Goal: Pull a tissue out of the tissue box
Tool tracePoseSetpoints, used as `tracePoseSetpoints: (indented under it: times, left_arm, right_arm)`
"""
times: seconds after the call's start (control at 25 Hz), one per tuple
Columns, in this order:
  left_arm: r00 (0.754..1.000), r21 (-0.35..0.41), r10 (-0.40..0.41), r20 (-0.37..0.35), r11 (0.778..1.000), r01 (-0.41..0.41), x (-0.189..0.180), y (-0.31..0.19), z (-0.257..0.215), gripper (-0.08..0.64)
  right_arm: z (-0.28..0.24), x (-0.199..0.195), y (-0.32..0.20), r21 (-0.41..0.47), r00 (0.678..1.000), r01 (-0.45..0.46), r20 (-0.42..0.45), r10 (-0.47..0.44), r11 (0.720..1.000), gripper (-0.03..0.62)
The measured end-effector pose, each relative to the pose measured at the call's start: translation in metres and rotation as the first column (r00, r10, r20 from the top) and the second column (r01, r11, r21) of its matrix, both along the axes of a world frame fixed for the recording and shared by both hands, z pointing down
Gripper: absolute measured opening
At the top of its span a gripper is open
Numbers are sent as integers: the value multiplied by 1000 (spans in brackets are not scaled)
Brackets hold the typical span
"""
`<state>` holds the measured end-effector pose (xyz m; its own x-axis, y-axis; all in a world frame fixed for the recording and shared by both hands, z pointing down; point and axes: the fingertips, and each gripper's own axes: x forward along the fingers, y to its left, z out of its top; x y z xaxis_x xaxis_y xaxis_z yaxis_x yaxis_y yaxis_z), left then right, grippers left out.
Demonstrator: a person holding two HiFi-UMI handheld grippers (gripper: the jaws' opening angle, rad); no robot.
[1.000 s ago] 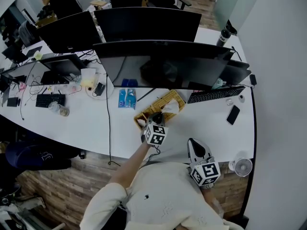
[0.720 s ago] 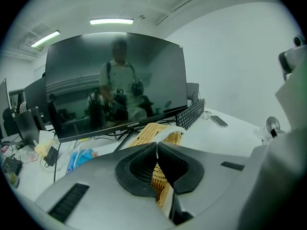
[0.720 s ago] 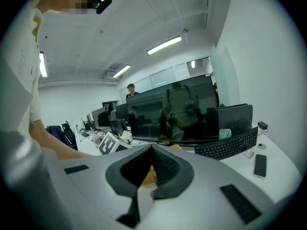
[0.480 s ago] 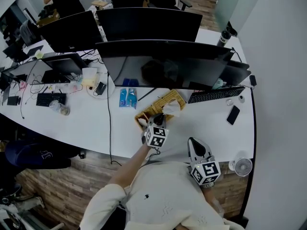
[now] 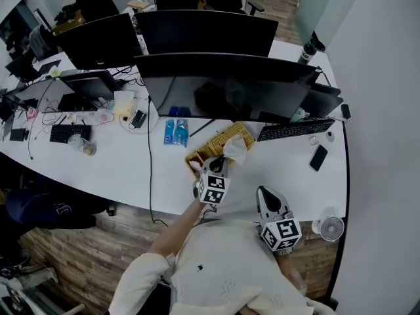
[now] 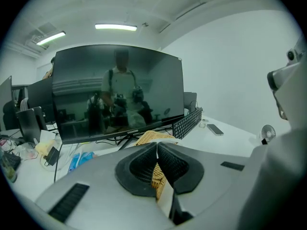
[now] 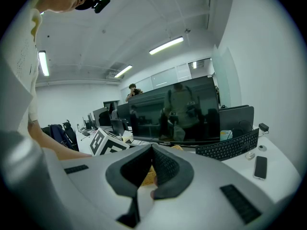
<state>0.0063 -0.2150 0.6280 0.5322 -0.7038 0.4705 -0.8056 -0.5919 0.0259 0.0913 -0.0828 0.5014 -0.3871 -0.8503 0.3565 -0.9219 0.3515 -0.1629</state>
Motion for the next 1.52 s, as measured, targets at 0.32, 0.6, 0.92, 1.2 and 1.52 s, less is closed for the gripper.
tracePoseSetpoints:
  times: [0.32, 0.6, 0.92, 1.2, 1.52]
  left_arm:
    - [999, 54, -5, -50, 998, 7, -5, 11, -34, 14]
    - [996, 92, -2, -92, 996, 11, -13, 23, -66, 14]
    - [990, 112, -15, -141, 993, 31, -24, 36, -87, 14]
    - [985, 115, -28, -167, 992, 48, -40, 54, -98, 14]
    - [978, 122, -75, -192, 988, 99, -63, 70, -104, 14]
  right_arm:
    - [-1, 1, 2, 6, 1000, 4, 9, -4, 1000, 2]
    - [0, 1, 1, 10, 1000, 9, 10, -9, 1000, 2]
    - [0, -1, 0, 15, 1000, 22, 10, -22, 1000, 2]
    - [1, -3, -2, 13, 999, 37, 8, -37, 999, 2]
    - [0, -7, -8, 19, 998, 55, 9, -55, 998, 2]
